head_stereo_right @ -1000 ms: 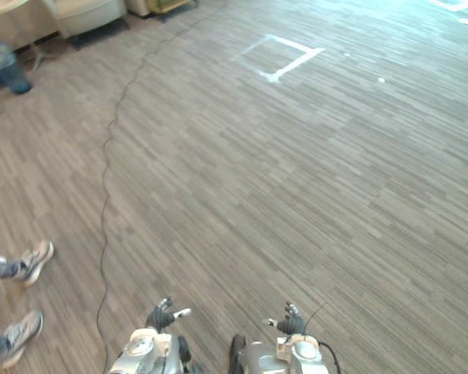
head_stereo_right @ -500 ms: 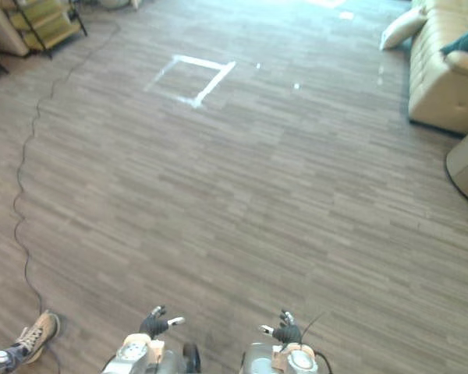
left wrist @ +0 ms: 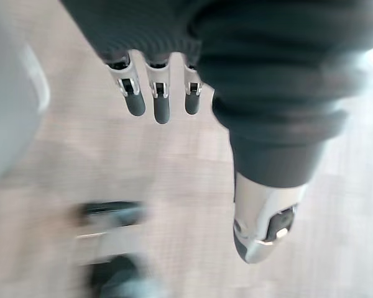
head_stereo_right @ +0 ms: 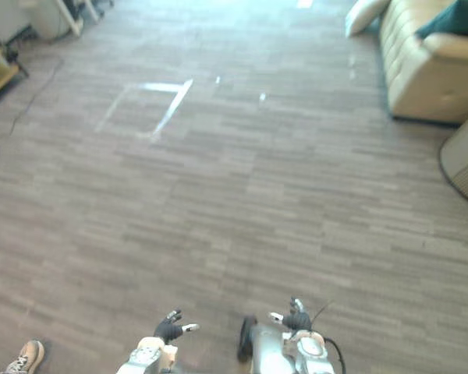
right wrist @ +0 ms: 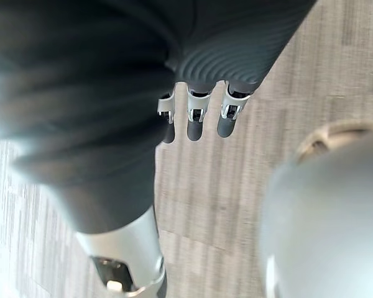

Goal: Pick up cushions and gather them together orderly.

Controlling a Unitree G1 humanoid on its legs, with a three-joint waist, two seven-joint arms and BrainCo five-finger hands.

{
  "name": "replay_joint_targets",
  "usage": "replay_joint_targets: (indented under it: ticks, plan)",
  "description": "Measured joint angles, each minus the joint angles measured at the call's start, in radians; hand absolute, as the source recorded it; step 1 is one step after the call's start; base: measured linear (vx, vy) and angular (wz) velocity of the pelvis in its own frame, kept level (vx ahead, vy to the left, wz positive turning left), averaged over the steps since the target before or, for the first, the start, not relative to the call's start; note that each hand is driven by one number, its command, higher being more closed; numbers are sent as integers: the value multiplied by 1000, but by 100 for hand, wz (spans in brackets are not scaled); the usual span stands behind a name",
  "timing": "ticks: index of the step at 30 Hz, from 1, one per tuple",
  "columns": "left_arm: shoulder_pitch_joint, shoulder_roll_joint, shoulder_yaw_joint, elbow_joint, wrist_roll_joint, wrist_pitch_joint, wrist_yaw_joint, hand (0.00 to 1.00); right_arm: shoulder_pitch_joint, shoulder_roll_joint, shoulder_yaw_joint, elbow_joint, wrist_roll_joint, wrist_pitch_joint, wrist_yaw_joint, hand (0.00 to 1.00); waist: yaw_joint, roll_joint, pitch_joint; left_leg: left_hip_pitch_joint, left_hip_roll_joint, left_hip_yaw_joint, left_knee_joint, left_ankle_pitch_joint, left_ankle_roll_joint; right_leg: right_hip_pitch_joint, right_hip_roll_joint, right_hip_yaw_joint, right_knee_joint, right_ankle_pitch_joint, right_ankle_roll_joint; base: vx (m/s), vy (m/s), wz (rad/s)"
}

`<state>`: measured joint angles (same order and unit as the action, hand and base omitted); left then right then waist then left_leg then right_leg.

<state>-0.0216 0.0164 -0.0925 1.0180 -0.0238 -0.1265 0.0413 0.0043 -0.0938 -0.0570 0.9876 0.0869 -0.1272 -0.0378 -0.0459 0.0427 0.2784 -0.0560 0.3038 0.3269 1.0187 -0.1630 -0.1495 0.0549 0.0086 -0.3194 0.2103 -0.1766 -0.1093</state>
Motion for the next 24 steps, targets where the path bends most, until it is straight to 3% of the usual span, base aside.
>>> replay_joint_targets:
  ticks: [2, 4, 6, 7, 8, 9, 10, 11, 12, 13, 14, 15, 16, 18, 19, 21, 22, 24]
  plan:
    - [1, -1, 18, -44, -10, -19, -2, 0, 2, 0, 8, 13, 0, 7, -1, 0, 30, -5, -2, -133, -67, 17, -240, -44, 21, 107, 9, 82, -84, -11, 19, 555, -76, -104]
    - [1, -4, 36, -56, -25, -24, 0, 0, 9, 1, 11, 12, 0, 7, -1, 0, 46, -4, -1, -175, -143, -26, -550, -15, 33, 184, 6, 150, -146, -27, 43, 569, 42, -110]
    - [2, -5, 36, -58, -39, -24, 1, 0, 18, -1, 13, 11, -1, 4, -2, 0, 51, 4, -3, -195, -184, -100, -802, 68, 3, 260, 8, 200, -207, -48, 67, 580, 175, -93]
    - [1, -3, 35, -69, -40, -25, 2, 0, 24, -7, 28, 13, -2, 4, -3, 0, 55, 6, -3, -231, -187, -125, -837, 111, 17, 304, 14, 241, -226, -81, 81, 621, 306, -98]
    - [0, 6, 35, -73, -40, -25, 3, 0, 29, 1, 34, 13, -2, 4, -4, 0, 64, -12, -10, -232, -194, -129, -790, 202, 57, 324, -3, 274, -220, -106, 101, 807, 371, -92]
    - [-1, 12, 36, -68, -38, -22, 2, 0, 38, 13, 38, 13, -3, 3, -4, 0, 60, -34, -26, -228, -217, -123, -778, 250, 96, 330, -31, 289, -193, -119, 120, 846, 352, -55]
    - [-6, 24, 36, -55, -37, -18, 2, 0, 42, 24, 41, 10, -7, 0, -2, 0, 48, -74, -43, -226, -252, -116, -763, 206, 129, 279, -81, 293, -93, -121, 124, 582, 212, -24]
    - [-6, 27, 35, -55, -36, -18, 2, 0, 43, 27, 41, 10, -7, 0, -1, 0, 49, -79, -47, -226, -259, -112, -754, 195, 140, 250, -90, 302, -34, -121, 124, 707, 249, -4]
    - [-7, 34, 33, -51, -33, -18, 0, 0, 45, 37, 37, 12, -7, 0, -1, 0, 51, -101, -56, -203, -282, -90, -735, 145, 149, 164, -117, 318, 189, -115, 141, 677, 245, 10]
    - [-12, 40, 26, -39, -24, -16, 1, 0, 41, 49, 29, 12, -8, 0, 0, 0, 48, -127, -50, -149, -320, -88, -731, 100, 158, 87, -151, 333, 423, -54, 234, 804, 283, 21]
    - [-19, 45, 22, -21, -16, -14, 2, 0, 40, 54, 27, 11, -8, -1, 4, 0, 43, -134, -50, -91, -340, -96, -738, 52, 168, 28, -173, 344, 599, 39, 302, 644, 191, 23]
    - [-22, 48, 14, -3, -16, -4, 3, 0, 37, 50, 25, 9, -10, -1, 16, 0, 43, -129, -46, -14, -349, -103, -745, 5, 169, -25, -186, 332, 752, 14, 268, 633, 135, 8]
    - [-17, 46, 12, -2, -16, 2, 3, 0, 37, 40, 25, 6, -9, -4, 21, 0, 43, -119, -39, 54, -349, -105, -768, -19, 172, -51, -189, 308, 808, -26, 221, 622, 110, -6]
    - [-1, 44, -8, 18, -16, 5, 5, 0, 36, 15, 33, 0, -7, -14, 23, 0, 33, -70, -42, 208, -329, -111, -856, -36, 166, -131, -186, 209, 804, -133, 107, 593, 45, -7]
    - [5, 41, -13, 23, -17, 5, 6, 0, 36, 3, 34, -18, -7, -21, 26, 0, 23, -46, -50, 271, -304, -111, -898, -38, 165, -209, -173, 131, 742, -172, 81, 743, -20, 11]
    - [6, 41, -16, 36, -17, 6, 6, 0, 27, -3, 27, -35, -6, -30, 28, 0, 10, -34, -49, 325, -273, -112, -930, -39, 164, -312, -155, 76, 635, -178, 84, 660, -92, 26]
    - [16, 44, -16, 37, -17, 6, 13, 0, 7, -2, 20, -37, -5, -33, 31, 0, -10, -41, -48, 361, -252, -119, -947, -40, 164, -399, -143, 63, 408, -104, 115, 548, -140, 49]
    - [21, 47, -22, 35, -17, 5, 15, 0, 5, -2, 18, -36, -3, -32, 31, 0, -18, -60, -47, 421, -248, -130, -972, -50, 148, -411, -139, 85, 113, 82, 132, 673, -201, 58]
